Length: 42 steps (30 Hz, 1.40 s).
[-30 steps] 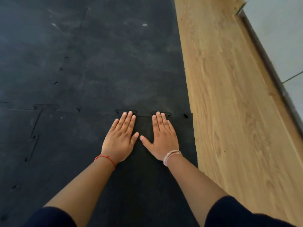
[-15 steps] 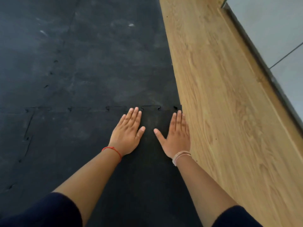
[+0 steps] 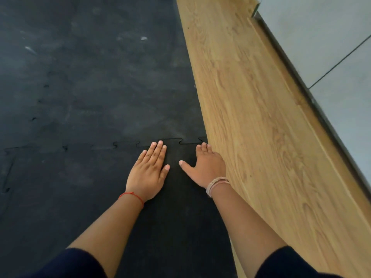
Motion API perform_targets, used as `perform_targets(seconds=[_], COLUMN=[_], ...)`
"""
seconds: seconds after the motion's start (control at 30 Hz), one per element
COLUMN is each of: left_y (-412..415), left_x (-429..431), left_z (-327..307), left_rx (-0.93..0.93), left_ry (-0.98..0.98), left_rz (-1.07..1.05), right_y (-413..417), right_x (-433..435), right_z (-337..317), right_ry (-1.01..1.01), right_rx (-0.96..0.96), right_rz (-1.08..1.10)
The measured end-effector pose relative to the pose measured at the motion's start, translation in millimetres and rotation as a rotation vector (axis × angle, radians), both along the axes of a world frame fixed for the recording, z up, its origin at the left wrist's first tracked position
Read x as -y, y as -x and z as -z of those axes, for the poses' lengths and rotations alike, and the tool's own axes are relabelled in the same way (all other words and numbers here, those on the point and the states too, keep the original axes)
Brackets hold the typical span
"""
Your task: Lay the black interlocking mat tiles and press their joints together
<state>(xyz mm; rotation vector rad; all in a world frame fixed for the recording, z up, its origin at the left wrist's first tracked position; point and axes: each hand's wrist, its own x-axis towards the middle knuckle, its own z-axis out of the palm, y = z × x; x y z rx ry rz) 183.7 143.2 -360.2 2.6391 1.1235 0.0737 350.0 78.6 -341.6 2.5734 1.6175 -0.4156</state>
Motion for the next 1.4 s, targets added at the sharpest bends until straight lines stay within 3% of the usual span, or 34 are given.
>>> perform_targets(seconds=[0.07, 0.17, 0.23, 0.57, 0.67, 0.97, 1.1, 1.23, 1.4], left_y=[0, 10, 20, 35, 62, 68, 67, 95, 155], left_x=[2, 1, -5, -18, -13, -9, -12, 11, 91], left_z=[0, 0, 1, -5, 2, 10, 5, -12, -85], left_rx=[0.051, 0.121, 0.074, 0.017, 0.015, -0.033, -0.036, -0.003, 0.053], left_ry=[-0.011, -0.019, 0.014, 0.141, 0.029, -0.022, 0.039, 0.199, 0.177], left_rz=[-0.037, -0.391, -0.496, -0.363, -0.364, -0.393, -0.366, -0.344, -0.398], right_y=[-2, 11, 15, 12, 42, 58, 58, 60, 139], right_x=[7, 16, 14, -2, -4, -7, -9, -15, 51], right_z=[2, 14, 21, 6, 12, 26, 17, -14, -92], right_ry=[0.003, -0.041, -0.09, 0.023, -0.048, -0.123, -0.053, 0.225, -0.04], right_rx=[-0.031, 0.07, 0.099, -0.044, -0.006, 0.046, 0.029, 0.039, -0.078], right_rz=[0.017, -0.015, -0.075, -0.117, -0.253, -0.159, -0.157, -0.167, -0.236])
